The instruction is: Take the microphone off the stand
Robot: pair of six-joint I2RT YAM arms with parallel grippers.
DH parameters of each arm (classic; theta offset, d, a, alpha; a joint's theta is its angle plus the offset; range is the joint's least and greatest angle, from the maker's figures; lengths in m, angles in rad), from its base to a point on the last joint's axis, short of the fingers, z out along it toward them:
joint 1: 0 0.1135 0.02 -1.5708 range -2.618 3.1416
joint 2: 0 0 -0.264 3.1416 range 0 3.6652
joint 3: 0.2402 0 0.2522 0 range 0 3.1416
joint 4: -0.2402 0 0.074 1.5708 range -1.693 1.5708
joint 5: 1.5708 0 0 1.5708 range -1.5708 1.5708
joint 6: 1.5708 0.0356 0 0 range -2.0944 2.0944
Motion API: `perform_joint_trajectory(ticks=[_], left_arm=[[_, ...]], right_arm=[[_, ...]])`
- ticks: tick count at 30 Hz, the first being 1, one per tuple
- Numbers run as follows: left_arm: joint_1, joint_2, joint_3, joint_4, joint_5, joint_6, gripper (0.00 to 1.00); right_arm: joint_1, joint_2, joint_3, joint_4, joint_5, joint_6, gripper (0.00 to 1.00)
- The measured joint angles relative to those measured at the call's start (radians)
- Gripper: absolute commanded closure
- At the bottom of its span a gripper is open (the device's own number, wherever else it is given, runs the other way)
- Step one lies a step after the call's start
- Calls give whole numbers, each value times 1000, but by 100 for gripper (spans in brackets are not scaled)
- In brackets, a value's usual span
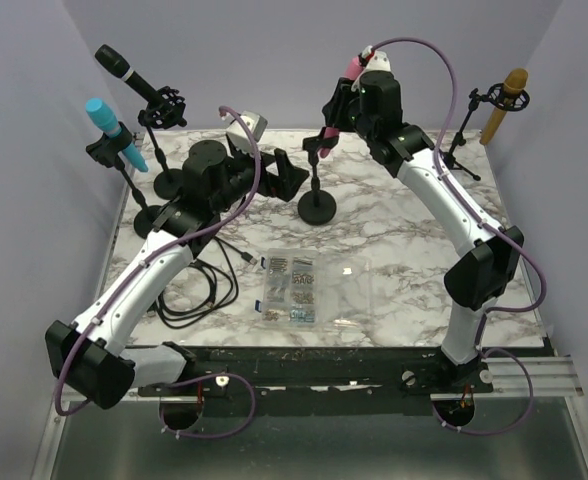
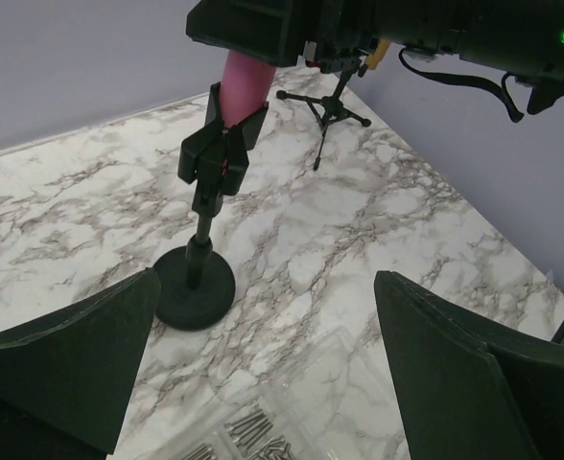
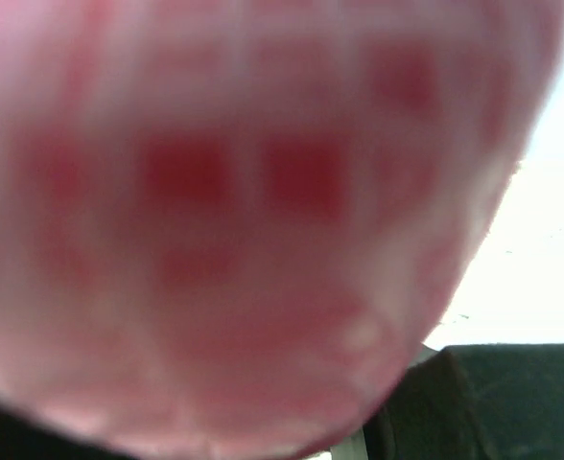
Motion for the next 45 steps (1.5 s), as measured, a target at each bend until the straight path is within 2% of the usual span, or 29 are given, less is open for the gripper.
perform_joint_trajectory(ticks=[5,13,21,23,24,25,26,27,28,34,39,40,42,45], left_arm=[[9,106,45,18,52,-18,1],[9,337,196,1,93,28,1],[9,464,363,-53,82,112,1],[9,480,380,-54,79,121,5],[9,490,385,-55,76,123,11],[9,497,387,-54,75,124,24],[9,506,387,-56,72,125,44],[9,515,387,-57,71,126,83],[10,521,387,-58,70,126,100],[10,537,406,-80,42,153,100],[10,538,410,-86,29,168,100],[9,538,413,-91,28,171,84],[8,539,421,-108,27,171,44],[8,539,433,-140,30,169,18]], right_arm=[[0,-25,-82,36,-26,35,99],[-1,-32,-95,43,-34,47,99],[-1,-32,-95,43,-36,47,99],[-1,-32,-95,42,-36,46,99],[-1,-32,-93,42,-36,46,99],[-1,-32,-92,39,-36,45,99],[-1,-32,-90,35,-36,45,99],[-1,-32,-86,30,-36,44,99],[-1,-32,-81,23,-36,42,99],[-1,-21,-11,-1,-30,40,99],[-1,28,181,-37,28,3,99],[0,38,225,-48,50,-11,99],[0,44,279,-68,104,-42,99],[0,21,278,-86,214,-91,100]])
